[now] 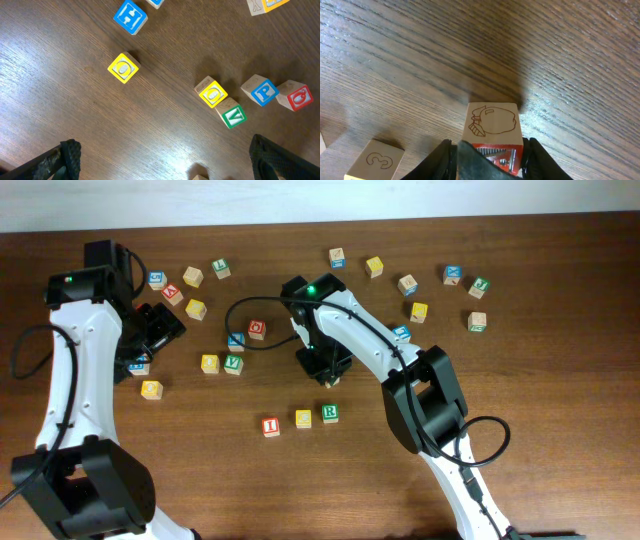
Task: Spell out ICRA
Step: 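Carry the red A block down and place it right of the R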
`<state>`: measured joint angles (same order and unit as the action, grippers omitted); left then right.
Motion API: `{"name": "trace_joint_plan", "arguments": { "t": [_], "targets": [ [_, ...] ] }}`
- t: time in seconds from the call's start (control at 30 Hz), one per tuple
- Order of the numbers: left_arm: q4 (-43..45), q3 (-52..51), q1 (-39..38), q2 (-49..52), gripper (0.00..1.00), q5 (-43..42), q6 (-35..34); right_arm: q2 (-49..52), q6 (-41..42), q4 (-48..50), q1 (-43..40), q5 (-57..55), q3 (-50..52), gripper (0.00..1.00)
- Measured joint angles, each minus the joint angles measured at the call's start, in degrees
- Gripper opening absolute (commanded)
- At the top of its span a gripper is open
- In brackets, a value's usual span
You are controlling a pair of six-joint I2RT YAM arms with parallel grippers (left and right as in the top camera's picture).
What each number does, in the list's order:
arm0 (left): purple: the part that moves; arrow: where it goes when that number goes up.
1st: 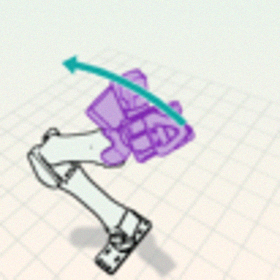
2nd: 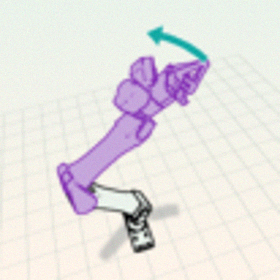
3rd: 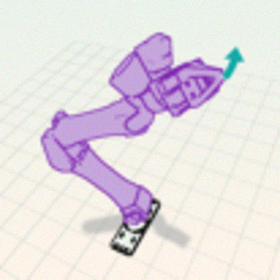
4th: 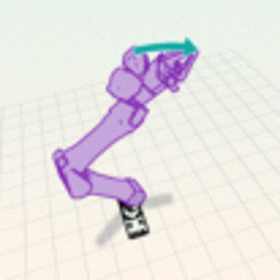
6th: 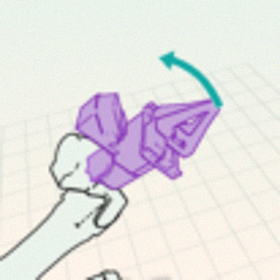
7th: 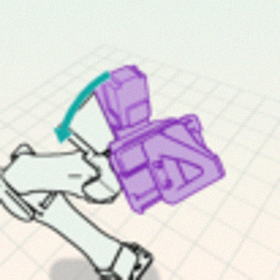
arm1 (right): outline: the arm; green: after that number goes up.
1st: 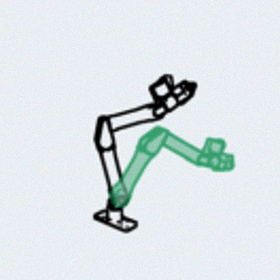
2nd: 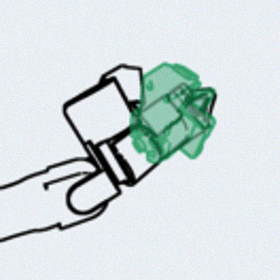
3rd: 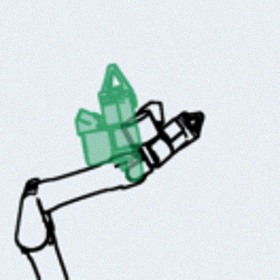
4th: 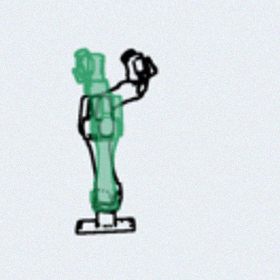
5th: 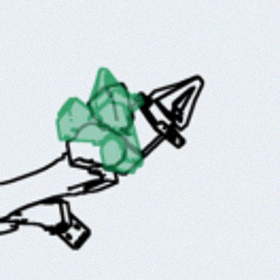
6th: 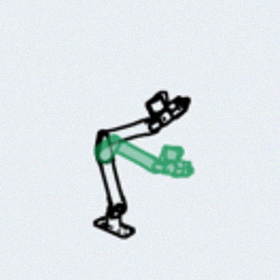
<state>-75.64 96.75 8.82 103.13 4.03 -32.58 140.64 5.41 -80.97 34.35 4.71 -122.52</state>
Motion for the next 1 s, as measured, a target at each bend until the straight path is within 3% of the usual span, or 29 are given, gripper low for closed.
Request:
{"name": "trace_joint_plan", "arguments": {
  "t": [0.23,0.37,0.53,0.63,0.73,0.77,0.83,0.87,1.0],
  "targets": [
    [0.0,0.0,0.0,0.0,0.99,0.0,0.0,0.0,6.4,-1.77,-2.08,-0.17,0.0,0.25],
    [0.0,0.0,-0.02,0.0,0.99,-0.02,0.0,0.0,19.02,-0.92,-11.15,0.04,0.09,0.25],
    [0.0,0.0,-0.02,0.0,0.99,0.0,0.0,0.0,30.86,4.61,-12.31,5.84,0.09,0.24],
    [0.0,0.0,-0.02,0.0,0.99,-0.02,0.0,0.0,45.4,5.35,-12.31,8.81,0.09,0.25],
    [0.0,0.0,0.0,0.0,0.99,0.0,0.0,0.0,62.29,5.4,-12.31,13.51,0.09,0.33],
    [0.0,0.0,0.0,0.0,0.99,-0.02,0.0,0.0,65.48,5.4,-12.31,14.93,0.11,0.4],
    [0.0,0.0,-0.02,0.0,0.99,0.0,0.0,0.0,70.53,5.42,-12.13,16.57,0.11,0.71],
    [0.0,0.0,0.0,0.0,0.99,0.0,0.0,0.0,71.34,5.42,-11.85,16.65,0.13,0.78],
    [0.0,0.0,-0.02,0.0,0.99,0.0,0.0,-0.13,67.54,1.09,-9.9,10.05,0.07,0.8]
  ]
}}
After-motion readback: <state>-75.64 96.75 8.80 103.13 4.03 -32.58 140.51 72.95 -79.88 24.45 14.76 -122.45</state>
